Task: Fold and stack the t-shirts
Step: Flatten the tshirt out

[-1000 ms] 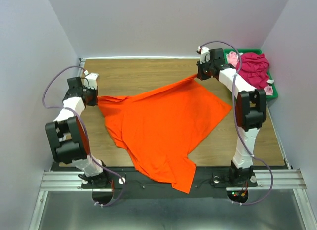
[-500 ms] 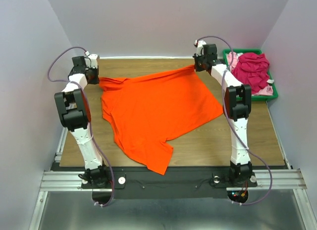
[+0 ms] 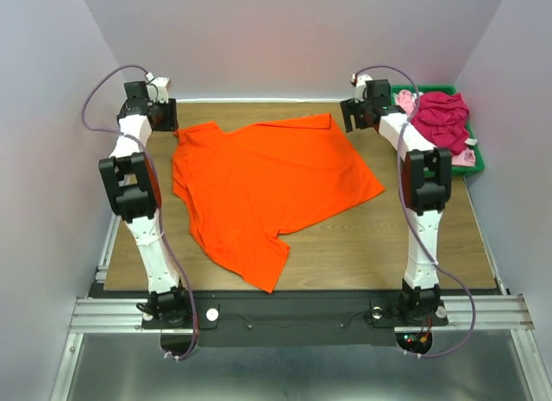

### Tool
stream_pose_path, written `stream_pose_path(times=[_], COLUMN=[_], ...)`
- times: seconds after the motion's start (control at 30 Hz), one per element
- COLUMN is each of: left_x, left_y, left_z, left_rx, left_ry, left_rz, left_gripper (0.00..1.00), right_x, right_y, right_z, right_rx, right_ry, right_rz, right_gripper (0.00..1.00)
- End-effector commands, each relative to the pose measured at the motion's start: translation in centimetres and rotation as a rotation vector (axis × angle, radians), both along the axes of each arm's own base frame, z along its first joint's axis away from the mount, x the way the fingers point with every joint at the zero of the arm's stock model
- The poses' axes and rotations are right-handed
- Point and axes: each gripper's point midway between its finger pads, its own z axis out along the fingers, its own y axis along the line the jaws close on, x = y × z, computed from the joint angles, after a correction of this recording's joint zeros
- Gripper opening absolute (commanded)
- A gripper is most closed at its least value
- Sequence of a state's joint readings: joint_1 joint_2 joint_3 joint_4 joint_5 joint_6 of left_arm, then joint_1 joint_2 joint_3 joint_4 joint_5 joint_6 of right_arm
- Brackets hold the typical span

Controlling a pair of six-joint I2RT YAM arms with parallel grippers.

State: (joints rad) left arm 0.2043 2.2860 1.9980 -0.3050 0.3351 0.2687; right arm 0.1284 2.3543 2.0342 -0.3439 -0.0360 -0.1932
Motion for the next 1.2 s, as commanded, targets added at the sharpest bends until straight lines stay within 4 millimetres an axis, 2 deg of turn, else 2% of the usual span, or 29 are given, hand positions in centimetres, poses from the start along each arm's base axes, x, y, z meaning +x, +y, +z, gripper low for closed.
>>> stream_pose_path(times=[0.0,0.03,0.07,0.1,0.13,0.17,0.2,0.23,0.27,0.33,0.37,0.4,0.47,0.53,0.57,0.6,0.73,0.77,0.83,0.87,0.9,0.97,1.0,1.07,1.13,1.17], left_x=[-5.0,-6.5,-8.5,-9.8,-11.3,-13.3,-14.8,-16.0,-18.2,-20.4,-22.2,-23.4,-25.5,-27.0,-27.6,-28.5,-29.7,-29.9,-30.1,-30.1,-30.0,-29.7,-29.5,-29.4,-29.5,-29.6], left_y=[-1.0,-1.6,-2.1,-3.0,-4.2,-5.3,-7.0,-7.2,-8.8,-10.2,-11.5,-12.0,-12.7,-12.5,-13.1,-12.7,-10.7,-10.3,-9.2,-8.9,-8.5,-8.1,-8.1,-8.0,-7.9,-7.9], left_z=[7.7,9.6,7.2,6.8,7.5,5.2,5.1,4.3,1.9,1.1,-0.7,-1.4,-2.8,-3.8,-4.0,-4.8,-6.9,-7.3,-8.2,-8.5,-8.6,-8.6,-8.6,-8.5,-8.3,-8.2], left_rx=[0.034,0.044,0.04,0.03,0.031,0.03,0.031,0.028,0.014,0.028,0.023,0.027,0.035,0.045,0.067,0.09,0.188,0.206,0.264,0.282,0.304,0.323,0.331,0.341,0.35,0.357], left_ry=[-0.089,-0.117,-0.057,-0.038,-0.043,0.019,0.043,0.069,0.141,0.165,0.216,0.246,0.295,0.337,0.345,0.38,0.465,0.48,0.508,0.517,0.524,0.523,0.519,0.519,0.526,0.526], left_rz=[-0.034,-0.052,-0.071,-0.108,-0.143,-0.187,-0.227,-0.239,-0.28,-0.323,-0.357,-0.376,-0.403,-0.408,-0.446,-0.442,-0.415,-0.414,-0.408,-0.412,-0.407,-0.421,-0.43,-0.44,-0.47,-0.48], left_gripper=[0.58,0.58,0.57,0.53,0.51,0.5,0.47,0.46,0.45,0.45,0.44,0.44,0.44,0.43,0.43,0.43,0.42,0.42,0.42,0.42,0.42,0.42,0.42,0.42,0.42,0.42], right_x=[-4.2,-5.3,-7.0,-8.7,-9.7,-11.6,-12.4,-13.3,-14.5,-15.6,-16.1,-16.9,-17.7,-18.5,-19.4,-19.8,-22.3,-23.8,-25.1,-26.0,-28.0,-29.8,-31.9,-33.8,-37.1,-37.8], right_y=[0.4,0.4,0.4,0.6,0.6,0.6,0.6,0.5,0.4,0.1,0.1,-0.3,-0.7,-0.9,-1.2,-1.4,-2.4,-2.7,-3.3,-3.5,-3.9,-4.2,-4.5,-4.9,-5.3,-5.4], right_z=[7.5,7.1,5.2,4.9,4.2,2.2,1.7,0.8,-0.5,-1.9,-2.6,-3.7,-5.3,-6.5,-7.7,-8.3,-10.1,-10.9,-10.7,-10.8,-11.5,-11.0,-10.8,-10.6,-10.7,-9.8], right_rx=[-0.009,-0.008,-0.008,-0.008,-0.009,-0.009,-0.013,-0.013,-0.017,-0.024,-0.029,-0.045,-0.068,-0.077,-0.08,-0.093,-0.129,-0.137,-0.162,-0.169,-0.177,-0.186,-0.195,-0.202,-0.214,-0.213], right_ry=[-0.056,-0.027,0.036,0.08,0.115,0.192,0.217,0.248,0.294,0.34,0.361,0.393,0.433,0.466,0.502,0.52,0.589,0.626,0.641,0.66,0.708,0.724,0.757,0.785,0.86,0.852], right_rz=[0.134,0.152,0.166,0.199,0.21,0.228,0.239,0.243,0.251,0.253,0.256,0.26,0.268,0.271,0.267,0.266,0.258,0.258,0.259,0.264,0.274,0.282,0.297,0.306,0.338,0.35], right_gripper=[0.84,0.79,0.74,0.7,0.66,0.58,0.51,0.51,0.47,0.4,0.4,0.38,0.35,0.32,0.32,0.3,0.27,0.27,0.26,0.26,0.26,0.26,0.26,0.26,0.26,0.26])
